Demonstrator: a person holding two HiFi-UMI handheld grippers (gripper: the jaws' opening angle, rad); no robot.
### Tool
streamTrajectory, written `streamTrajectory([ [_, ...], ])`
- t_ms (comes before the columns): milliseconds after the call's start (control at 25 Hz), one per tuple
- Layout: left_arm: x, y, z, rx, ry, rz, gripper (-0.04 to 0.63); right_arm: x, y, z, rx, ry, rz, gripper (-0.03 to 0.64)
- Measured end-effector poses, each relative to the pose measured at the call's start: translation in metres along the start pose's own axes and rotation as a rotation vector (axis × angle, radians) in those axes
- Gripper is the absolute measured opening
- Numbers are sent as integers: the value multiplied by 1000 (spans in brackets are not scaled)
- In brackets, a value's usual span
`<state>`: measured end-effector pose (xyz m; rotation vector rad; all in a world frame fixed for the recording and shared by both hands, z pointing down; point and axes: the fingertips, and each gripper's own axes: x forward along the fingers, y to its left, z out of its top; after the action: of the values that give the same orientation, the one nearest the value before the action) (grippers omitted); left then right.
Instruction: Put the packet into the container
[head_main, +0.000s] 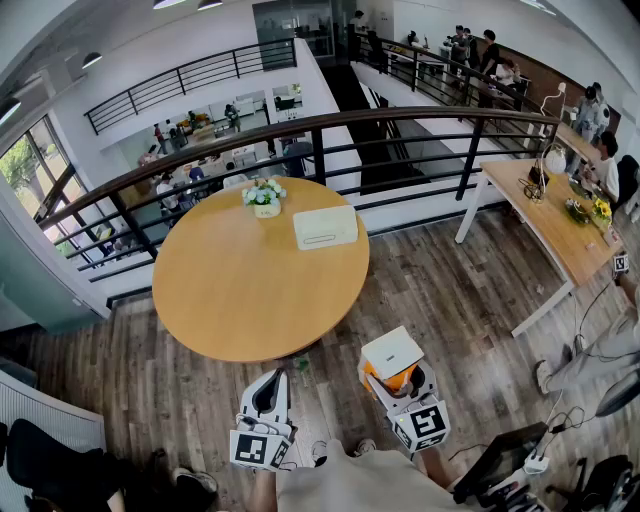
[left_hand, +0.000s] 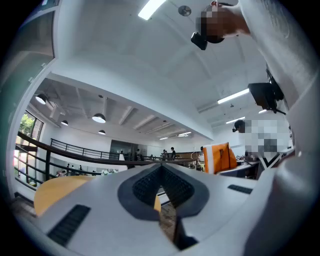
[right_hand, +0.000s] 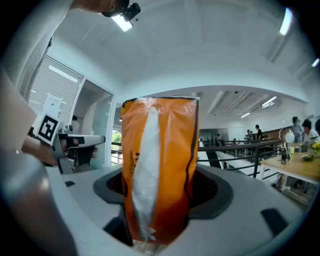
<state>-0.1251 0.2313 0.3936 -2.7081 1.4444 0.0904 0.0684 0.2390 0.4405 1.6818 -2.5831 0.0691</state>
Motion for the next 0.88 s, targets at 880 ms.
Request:
streamTrajectory([
  [880, -1, -13, 5, -2, 3, -1, 5, -10, -6, 4, 14, -7, 1, 336],
])
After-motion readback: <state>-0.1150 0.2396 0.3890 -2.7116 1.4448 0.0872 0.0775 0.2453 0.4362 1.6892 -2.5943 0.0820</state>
